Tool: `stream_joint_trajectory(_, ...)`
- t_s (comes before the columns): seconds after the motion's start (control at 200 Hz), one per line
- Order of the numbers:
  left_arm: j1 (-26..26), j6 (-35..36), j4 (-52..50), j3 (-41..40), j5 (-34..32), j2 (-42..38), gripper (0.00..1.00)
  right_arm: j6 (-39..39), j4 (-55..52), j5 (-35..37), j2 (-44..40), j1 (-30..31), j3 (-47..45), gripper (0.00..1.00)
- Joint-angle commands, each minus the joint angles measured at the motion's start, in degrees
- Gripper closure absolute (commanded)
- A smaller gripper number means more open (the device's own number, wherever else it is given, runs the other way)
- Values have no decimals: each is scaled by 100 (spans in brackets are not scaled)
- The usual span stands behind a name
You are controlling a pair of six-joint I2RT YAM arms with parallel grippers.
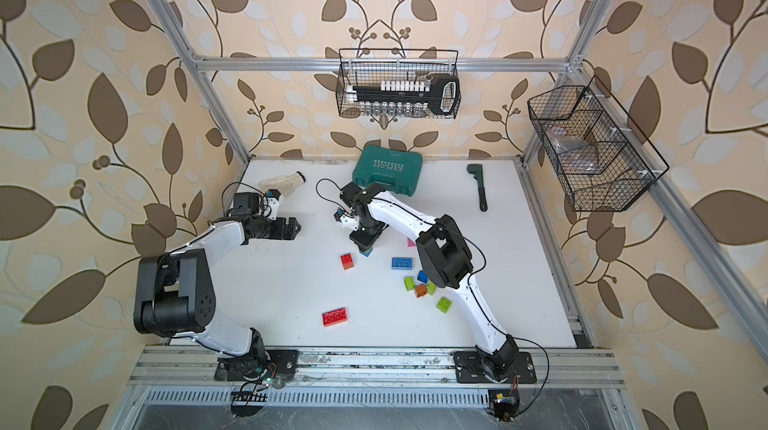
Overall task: Assemble the letter h with lego
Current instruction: Assemble the lego brick with the lego brick.
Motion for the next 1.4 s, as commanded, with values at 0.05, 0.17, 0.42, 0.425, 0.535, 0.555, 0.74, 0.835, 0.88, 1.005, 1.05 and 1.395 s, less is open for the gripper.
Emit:
stream_joint_trajectory(0.05, 66, -21, -31, 35, 143, -109, 1, 398, -816, 425, 859, 175, 318, 70)
stream_joint_trajectory(0.17, 63, -17, -19, 21, 150, -150, 1, 891, -1140, 457, 1014, 183, 400, 70)
stream_joint_trajectory(0.42, 73, -23, 13, -16, 143, -184, 1, 1715, -908, 417, 886, 128, -256, 72)
stream_joint_trajectory(0.425, 74, -20, 13, -18, 142, -191, 1, 1742, -895, 435, 867, 124, -290, 73)
stream_joint_trajectory(0.535, 69, -14, 41, -22, 133, -194, 1, 2401, -384, 635, 99, 118, -989, 73)
stream_joint_trajectory(0.555, 63, -8, 32, -15, 127, -195, 1, 2516, -296, 660, -44, 118, -1097, 73)
stream_joint_trajectory(0.74, 63, -7, 68, -39, 141, -207, 1, 3395, 763, 551, -894, 55, -2104, 72)
stream_joint_trajectory(0.835, 67, -10, 22, -19, 157, -206, 1, 3705, 1021, 539, -938, -3, -2186, 69)
stream_joint_trajectory(0.88, 69, 1, 47, -49, 160, -224, 1, 3774, 1082, 622, -985, -7, -2200, 65)
stream_joint_trajectory(1.005, 66, -29, 14, -24, 197, -206, 1, 3863, 1148, 861, -1187, -30, -2190, 55)
stream_joint_trajectory(1.05, 67, -17, 12, -32, 150, -240, 1, 3818, 1128, 841, -1244, -39, -2128, 53)
stream_joint_trajectory(1.395, 65, 35, 115, -108, 157, -246, 1, 3302, 1200, 784, -2510, -22, -2706, 49)
